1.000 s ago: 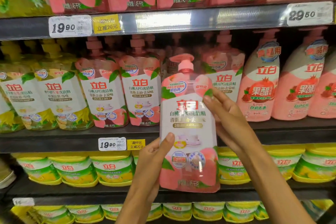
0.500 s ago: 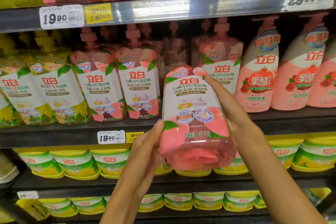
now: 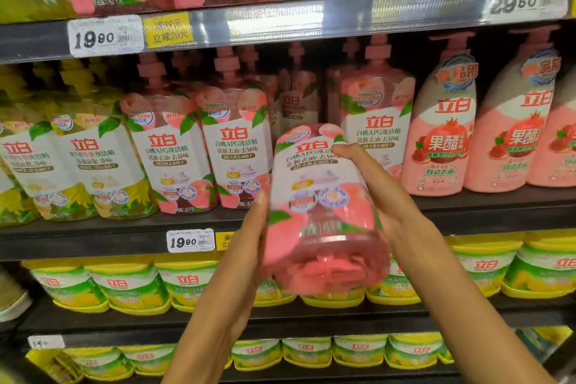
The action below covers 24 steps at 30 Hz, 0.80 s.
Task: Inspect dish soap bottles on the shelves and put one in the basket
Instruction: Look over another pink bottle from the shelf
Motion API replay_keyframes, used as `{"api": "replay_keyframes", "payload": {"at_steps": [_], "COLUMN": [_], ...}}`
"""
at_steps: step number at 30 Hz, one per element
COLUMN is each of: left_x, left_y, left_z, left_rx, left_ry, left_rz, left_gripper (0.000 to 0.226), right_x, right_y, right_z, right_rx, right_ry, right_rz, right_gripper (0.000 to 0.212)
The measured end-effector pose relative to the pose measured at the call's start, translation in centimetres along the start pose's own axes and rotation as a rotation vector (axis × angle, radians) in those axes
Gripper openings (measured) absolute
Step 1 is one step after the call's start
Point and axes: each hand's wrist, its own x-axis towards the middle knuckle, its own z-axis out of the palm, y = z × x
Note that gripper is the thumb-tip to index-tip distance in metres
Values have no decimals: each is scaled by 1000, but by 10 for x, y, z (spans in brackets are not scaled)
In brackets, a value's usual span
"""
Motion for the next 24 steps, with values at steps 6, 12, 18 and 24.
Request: {"api": "replay_keyframes", "payload": {"at_steps": [6,12,18,24], "left_x": [0,6,9,12], "left_y": [-20,-29,-33,-45], "left_z": [7,0,-7,-14], "left_rx": [69,264,365,317], "left_ry": [78,242,183,139], "left_rz": [-32,221,369,378], "left_gripper": [58,47,68,81], "right_x": [-1,-8,-7,-18], "right_y": [5,4,14,21], "right_z": [4,0,-5,-7], "right_rx": [-249,-586,-470,-533], "right_ry": [-28,-69,-49,-28], "right_rz": [-236,-353,-407,-535], "right_gripper": [98,101,76,61]}}
